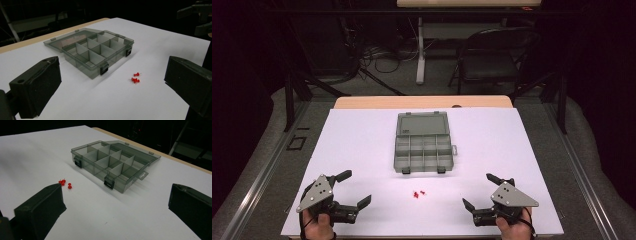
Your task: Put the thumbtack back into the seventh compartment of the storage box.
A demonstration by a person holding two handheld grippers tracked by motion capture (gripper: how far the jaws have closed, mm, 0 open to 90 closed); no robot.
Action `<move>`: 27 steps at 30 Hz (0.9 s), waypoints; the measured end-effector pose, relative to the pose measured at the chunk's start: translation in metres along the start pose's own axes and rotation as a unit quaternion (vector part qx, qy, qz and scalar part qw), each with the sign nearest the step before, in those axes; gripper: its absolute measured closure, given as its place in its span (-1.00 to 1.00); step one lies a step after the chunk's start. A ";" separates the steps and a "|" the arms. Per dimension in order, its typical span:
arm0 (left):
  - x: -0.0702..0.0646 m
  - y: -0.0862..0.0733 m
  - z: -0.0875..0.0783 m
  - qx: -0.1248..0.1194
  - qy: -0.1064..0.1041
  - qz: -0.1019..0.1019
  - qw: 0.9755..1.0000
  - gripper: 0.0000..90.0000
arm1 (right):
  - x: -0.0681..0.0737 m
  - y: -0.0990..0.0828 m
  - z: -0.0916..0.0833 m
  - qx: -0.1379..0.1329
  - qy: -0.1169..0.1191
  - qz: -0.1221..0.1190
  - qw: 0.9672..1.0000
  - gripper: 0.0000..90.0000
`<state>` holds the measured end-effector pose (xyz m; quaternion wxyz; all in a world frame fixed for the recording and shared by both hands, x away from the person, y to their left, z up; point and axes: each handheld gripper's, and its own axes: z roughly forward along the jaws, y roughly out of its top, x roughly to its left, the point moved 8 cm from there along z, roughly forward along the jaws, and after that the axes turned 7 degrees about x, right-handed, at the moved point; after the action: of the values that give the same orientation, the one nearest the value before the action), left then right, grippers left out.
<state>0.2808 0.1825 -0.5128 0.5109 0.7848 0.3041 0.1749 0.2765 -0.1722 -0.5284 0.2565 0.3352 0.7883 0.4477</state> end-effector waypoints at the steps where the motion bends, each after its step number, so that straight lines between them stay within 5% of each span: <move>1: 0.000 0.000 0.000 0.000 0.000 0.000 1.000 -0.99 | 0.000 0.000 0.000 0.000 0.000 0.000 1.000 -1.00; 20: 0.001 0.000 -0.002 -0.003 0.006 0.002 1.000 -0.99 | 0.006 0.003 0.003 0.004 0.017 -0.004 1.000 -1.00; 27: 0.001 0.000 -0.004 -0.007 0.008 0.003 1.000 -0.98 | 0.014 0.011 0.007 0.009 0.046 0.000 0.999 -1.00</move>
<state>0.2794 0.1858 -0.5111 0.5133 0.7808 0.3047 0.1847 0.2754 -0.1540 -0.5235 0.2172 0.3167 0.8034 0.4552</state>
